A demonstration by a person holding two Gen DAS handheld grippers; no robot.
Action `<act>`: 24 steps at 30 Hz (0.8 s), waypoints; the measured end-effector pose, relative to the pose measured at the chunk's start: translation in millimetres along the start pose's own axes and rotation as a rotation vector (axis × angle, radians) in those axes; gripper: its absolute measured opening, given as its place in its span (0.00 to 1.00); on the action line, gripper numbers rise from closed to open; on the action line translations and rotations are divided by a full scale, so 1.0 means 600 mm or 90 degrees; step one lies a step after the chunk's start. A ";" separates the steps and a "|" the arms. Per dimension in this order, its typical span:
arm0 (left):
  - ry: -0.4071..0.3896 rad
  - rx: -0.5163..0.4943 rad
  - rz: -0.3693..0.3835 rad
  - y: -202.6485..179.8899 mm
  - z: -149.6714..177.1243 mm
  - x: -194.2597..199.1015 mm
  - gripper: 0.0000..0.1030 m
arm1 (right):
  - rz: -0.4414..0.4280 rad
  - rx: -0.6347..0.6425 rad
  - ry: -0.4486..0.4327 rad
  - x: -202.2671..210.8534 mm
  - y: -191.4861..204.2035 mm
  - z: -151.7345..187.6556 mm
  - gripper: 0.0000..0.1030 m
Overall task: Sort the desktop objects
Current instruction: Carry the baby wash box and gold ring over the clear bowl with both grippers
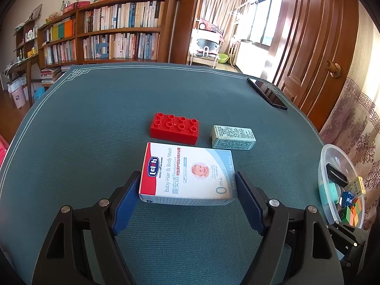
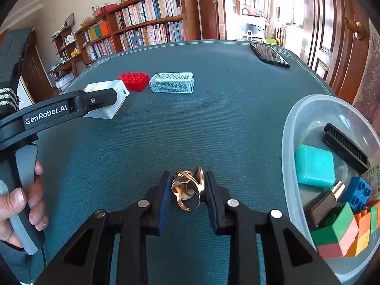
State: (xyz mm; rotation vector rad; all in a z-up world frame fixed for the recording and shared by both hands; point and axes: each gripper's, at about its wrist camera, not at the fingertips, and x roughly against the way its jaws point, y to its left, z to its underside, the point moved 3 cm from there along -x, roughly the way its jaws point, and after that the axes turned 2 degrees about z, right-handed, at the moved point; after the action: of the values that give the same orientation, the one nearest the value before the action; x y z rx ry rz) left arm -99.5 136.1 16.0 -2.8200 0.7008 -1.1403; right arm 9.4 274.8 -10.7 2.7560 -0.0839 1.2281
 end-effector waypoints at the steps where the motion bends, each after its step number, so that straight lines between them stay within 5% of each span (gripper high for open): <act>1: 0.000 0.000 0.000 0.000 0.000 0.000 0.78 | -0.006 -0.005 -0.001 0.003 0.000 -0.001 0.31; 14: -0.002 -0.007 -0.005 -0.005 -0.001 0.003 0.78 | -0.025 -0.030 -0.064 0.077 -0.011 -0.030 0.29; 24: -0.010 -0.030 0.006 -0.039 0.000 0.017 0.78 | 0.032 -0.072 -0.098 0.122 -0.092 -0.031 0.29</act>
State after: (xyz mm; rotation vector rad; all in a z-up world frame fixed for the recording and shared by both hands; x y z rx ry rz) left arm -83.7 153.1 26.7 -2.8573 0.7492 -1.1135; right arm 50.4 332.2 51.3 2.7592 -0.2304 0.9877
